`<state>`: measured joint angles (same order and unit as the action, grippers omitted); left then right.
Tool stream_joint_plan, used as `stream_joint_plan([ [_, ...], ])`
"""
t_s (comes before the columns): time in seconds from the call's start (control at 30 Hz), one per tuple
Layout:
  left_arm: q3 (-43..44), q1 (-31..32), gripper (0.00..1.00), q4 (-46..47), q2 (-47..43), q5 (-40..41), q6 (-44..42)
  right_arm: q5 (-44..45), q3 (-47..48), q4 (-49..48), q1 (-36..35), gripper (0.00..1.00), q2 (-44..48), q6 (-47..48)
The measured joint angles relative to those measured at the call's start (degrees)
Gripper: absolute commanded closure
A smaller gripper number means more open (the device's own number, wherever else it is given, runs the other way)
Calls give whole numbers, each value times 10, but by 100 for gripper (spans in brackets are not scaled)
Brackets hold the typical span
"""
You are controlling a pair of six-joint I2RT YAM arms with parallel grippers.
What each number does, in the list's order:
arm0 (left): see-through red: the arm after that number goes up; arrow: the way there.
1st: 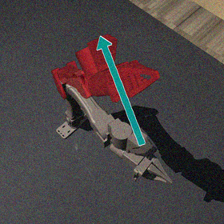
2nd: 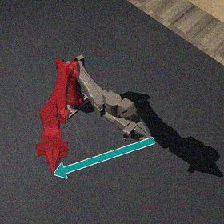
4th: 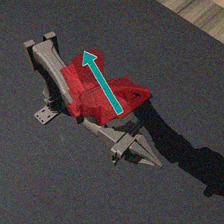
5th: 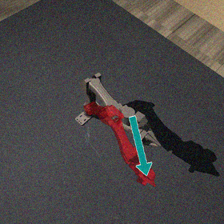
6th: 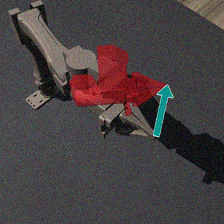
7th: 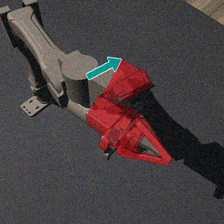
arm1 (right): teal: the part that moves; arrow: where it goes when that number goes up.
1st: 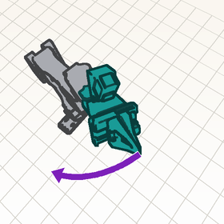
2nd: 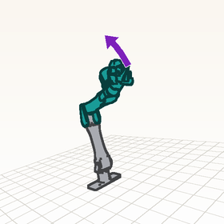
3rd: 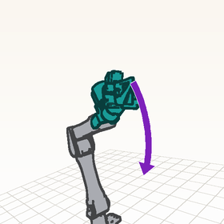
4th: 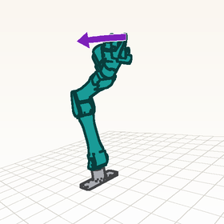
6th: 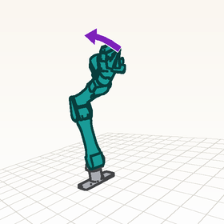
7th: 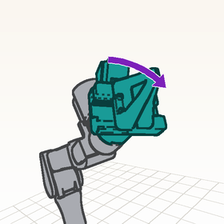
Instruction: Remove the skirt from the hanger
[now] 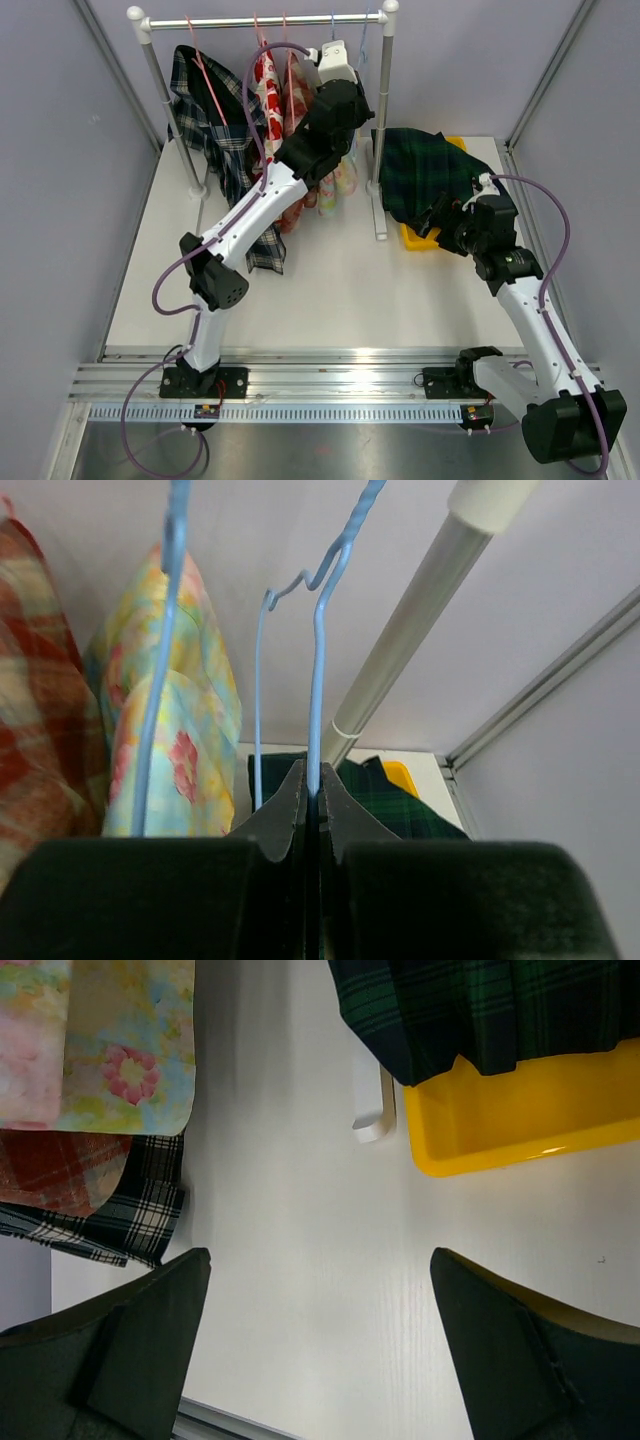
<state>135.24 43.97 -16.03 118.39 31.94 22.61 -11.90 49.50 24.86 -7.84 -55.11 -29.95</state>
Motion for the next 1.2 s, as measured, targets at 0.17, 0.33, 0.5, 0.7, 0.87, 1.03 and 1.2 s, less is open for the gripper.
stream_joint_plan([
  [0.17,-21,1,64,0,-2,-50,30,-11,-10,10,0,0,7,0],
  [0.33,-97,8,20,-3,-50,-89,35,-12,-13,16,0,1,11,0],
  [0.5,-164,15,18,-16,-139,-88,7,-13,-15,16,0,1,22,-1],
  [0.7,-167,4,18,-19,-222,-70,-34,-13,-25,16,0,0,27,-5],
  [0.87,-167,-27,21,-20,-236,-68,-42,-13,-31,20,0,1,31,-10],
  [1.03,-154,-48,24,-35,-194,-78,-38,-12,-31,31,0,0,44,-10],
  [1.2,-123,-50,25,-52,-129,-96,-35,-12,-31,45,0,1,49,-8],
])
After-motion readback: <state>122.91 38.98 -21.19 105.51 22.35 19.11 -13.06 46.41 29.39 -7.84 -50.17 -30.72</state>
